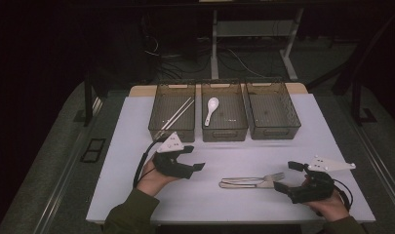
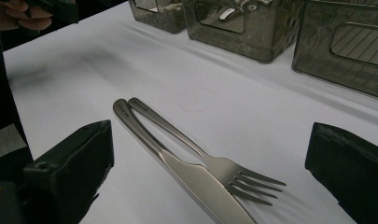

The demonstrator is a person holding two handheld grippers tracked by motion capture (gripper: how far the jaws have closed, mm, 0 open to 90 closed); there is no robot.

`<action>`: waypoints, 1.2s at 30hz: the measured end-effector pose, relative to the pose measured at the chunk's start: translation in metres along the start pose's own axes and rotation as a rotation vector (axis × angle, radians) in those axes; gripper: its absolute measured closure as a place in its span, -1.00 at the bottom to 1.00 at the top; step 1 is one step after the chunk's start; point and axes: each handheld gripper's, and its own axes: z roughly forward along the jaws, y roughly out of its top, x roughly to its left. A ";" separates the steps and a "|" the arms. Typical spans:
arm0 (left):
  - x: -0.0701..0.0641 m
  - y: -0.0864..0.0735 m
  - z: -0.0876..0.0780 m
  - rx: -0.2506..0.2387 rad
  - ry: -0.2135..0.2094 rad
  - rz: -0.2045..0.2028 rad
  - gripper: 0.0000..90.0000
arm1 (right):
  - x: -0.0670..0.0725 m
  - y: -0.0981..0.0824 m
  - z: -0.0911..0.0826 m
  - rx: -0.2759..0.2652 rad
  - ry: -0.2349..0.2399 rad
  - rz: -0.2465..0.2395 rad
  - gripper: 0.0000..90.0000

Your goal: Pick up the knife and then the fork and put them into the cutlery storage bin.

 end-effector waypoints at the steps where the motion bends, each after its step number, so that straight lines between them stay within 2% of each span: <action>1: -0.001 -0.003 -0.002 0.000 -0.001 -0.005 -0.42 | 0.000 0.000 0.000 0.001 0.000 -0.003 -0.97; 6: -0.004 -0.018 -0.011 -0.005 0.003 -0.002 -0.53 | -0.002 0.002 0.000 0.023 -0.010 -0.009 -0.97; 11: -0.006 -0.031 -0.021 -0.042 -0.004 -0.016 -0.60 | -0.002 0.003 0.000 0.028 -0.010 -0.014 -0.97; 13: -0.006 -0.036 -0.024 -0.051 0.000 -0.009 -0.64 | -0.003 0.003 0.000 0.033 -0.005 -0.021 -0.82; 15: -0.006 -0.041 -0.027 -0.055 0.002 -0.012 -0.67 | -0.004 0.003 0.000 0.033 -0.001 -0.022 -0.82; 16: -0.005 -0.044 -0.029 -0.059 0.000 -0.019 -0.69 | -0.004 0.003 0.000 0.035 -0.002 -0.020 -0.81; 18: -0.004 -0.051 -0.032 -0.073 0.002 -0.030 -0.73 | -0.005 0.004 0.001 0.036 0.000 -0.029 -0.68; 21: -0.003 -0.058 -0.035 -0.068 0.006 -0.059 -0.79 | -0.006 0.006 0.003 0.053 0.005 -0.037 -0.62; 26: -0.004 -0.060 -0.034 -0.048 0.020 -0.065 -1.00 | -0.009 0.014 0.009 0.089 0.037 -0.055 -0.39; 27: -0.004 -0.059 -0.034 -0.046 0.023 -0.067 -1.00 | -0.009 0.016 0.010 0.099 0.054 -0.059 -0.31; 28: -0.004 -0.059 -0.033 -0.048 0.023 -0.065 -1.00 | -0.010 0.017 0.011 0.110 0.065 -0.079 -0.30; 36: -0.004 -0.059 -0.031 -0.033 0.021 -0.062 -1.00 | -0.006 0.037 0.028 0.204 0.139 -0.143 -0.16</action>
